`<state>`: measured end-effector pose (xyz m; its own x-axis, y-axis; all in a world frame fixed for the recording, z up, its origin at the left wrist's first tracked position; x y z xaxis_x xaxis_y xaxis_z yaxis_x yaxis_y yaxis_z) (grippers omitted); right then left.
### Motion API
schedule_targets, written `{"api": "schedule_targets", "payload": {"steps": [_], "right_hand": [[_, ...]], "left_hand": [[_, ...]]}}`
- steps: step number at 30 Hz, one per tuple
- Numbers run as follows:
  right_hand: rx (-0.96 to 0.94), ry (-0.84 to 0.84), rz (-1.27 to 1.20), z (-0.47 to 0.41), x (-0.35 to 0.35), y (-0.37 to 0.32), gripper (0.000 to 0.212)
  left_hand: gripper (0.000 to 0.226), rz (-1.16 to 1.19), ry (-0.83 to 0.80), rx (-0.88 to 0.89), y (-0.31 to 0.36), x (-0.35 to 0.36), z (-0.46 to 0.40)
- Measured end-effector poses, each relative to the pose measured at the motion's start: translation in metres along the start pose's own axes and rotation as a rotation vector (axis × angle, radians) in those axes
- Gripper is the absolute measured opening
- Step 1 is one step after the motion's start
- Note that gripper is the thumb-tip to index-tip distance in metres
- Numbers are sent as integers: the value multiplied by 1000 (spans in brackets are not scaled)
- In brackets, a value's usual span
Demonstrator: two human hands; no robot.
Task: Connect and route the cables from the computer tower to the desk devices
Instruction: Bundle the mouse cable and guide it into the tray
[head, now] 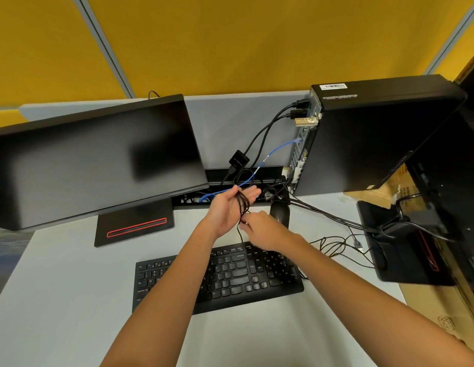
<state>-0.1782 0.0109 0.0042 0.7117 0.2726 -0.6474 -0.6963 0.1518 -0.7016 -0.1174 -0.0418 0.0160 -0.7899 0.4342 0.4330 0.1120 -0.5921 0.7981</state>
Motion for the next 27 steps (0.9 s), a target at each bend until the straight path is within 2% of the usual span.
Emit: {"api": "schedule_targets", "payload": {"steps": [5, 8, 10, 14, 17, 19, 21, 23, 25, 27], "right_hand": [[-26, 7, 187, 17, -57, -29, 14], [-36, 136, 205, 31, -112, -46, 11], [-60, 172, 78, 39, -143, -50, 11], [-142, 104, -391, 45, -162, -51, 12], [-152, 306, -508, 26, -150, -31, 16], [-113, 487, -548, 13, -136, -8, 15], [-35, 611, -514, 7, -116, 15, 14], [55, 605, -405, 5, -89, 31, 16], [90, 467, -294, 2, -57, 36, 16], [47, 269, -199, 2, -29, 27, 19]], "left_hand": [[48, -716, 122, 7, 3, -9, -3], [42, -937, 206, 59, 13, -24, 0], [45, -918, 113, 36, 13, -35, 5], [85, -674, -283, -87, 3, -28, 23], [103, -533, -497, -84, -1, 1, 33], [102, -467, -560, -65, -5, 12, 33], [86, -411, -539, -45, -6, 13, 30], [69, -360, -470, -30, -5, 12, 24], [64, -315, -329, -11, -1, 5, 16], [65, -287, -188, 18, 4, -3, 9]]}}
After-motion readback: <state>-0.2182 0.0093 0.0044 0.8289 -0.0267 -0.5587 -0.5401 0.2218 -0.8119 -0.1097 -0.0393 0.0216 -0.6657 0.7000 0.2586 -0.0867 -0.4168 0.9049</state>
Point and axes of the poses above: each hand's wrist, its own z-axis away from the middle knuckle, its own x-axis out of the palm, y = z × x, the point moved 7 cm from there along -z, towards the middle knuckle, and after that the axes turned 15 degrees about -z, right-handed, at the moved point
